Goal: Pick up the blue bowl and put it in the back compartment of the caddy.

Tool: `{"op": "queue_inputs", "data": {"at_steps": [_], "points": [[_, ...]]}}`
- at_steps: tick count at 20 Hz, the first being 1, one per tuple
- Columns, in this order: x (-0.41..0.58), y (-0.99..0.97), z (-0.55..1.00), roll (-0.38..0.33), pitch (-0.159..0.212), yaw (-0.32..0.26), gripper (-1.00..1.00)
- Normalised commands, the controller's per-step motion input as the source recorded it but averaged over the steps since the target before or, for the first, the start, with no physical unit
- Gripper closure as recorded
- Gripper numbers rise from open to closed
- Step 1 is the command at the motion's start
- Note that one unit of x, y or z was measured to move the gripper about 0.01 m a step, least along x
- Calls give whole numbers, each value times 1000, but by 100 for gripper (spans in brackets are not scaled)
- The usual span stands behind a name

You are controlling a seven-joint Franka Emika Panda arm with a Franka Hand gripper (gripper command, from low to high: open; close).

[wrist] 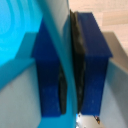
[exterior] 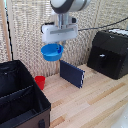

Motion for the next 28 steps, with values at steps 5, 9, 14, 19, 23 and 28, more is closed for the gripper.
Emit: {"op": "queue_inputs", "data": {"at_steps": [5,9,14,19,23,28], "points": [[451,878,403,-9,26,-9,100],[431,884,326,-14,26,-5,100],[328,917,189,-10,50,0,100],[317,912,14,-36,33,0,100],[318,885,-106,-67,9,0,100],[166,525,-270,-62,-20,0,100]]}}
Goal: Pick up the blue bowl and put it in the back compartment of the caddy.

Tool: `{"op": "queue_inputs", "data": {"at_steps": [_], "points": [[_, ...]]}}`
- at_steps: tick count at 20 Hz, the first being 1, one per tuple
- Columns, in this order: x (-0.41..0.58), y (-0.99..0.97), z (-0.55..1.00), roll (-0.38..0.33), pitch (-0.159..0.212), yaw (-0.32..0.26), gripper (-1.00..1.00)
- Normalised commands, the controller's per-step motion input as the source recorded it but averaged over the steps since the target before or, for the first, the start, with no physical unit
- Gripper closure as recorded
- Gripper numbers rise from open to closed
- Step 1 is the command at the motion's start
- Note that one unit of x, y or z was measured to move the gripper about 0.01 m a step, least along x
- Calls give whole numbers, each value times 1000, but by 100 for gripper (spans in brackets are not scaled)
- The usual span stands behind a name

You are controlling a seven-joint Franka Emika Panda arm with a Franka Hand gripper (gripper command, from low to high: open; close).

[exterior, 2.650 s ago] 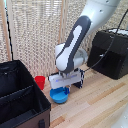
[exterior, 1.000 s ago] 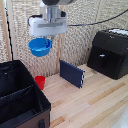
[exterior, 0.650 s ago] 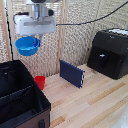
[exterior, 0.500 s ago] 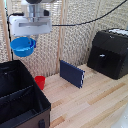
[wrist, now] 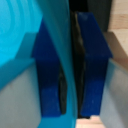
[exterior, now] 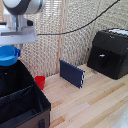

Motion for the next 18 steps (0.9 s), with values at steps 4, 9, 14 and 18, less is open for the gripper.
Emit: {"op": "queue_inputs", "data": {"at_steps": [4,9,14,18], "points": [[16,57,-9,0,-28,0,-100],[23,-330,731,-50,-36,62,-100],[181,-411,778,-92,-40,25,-100],[319,-241,412,-96,-110,66,-100]]}}
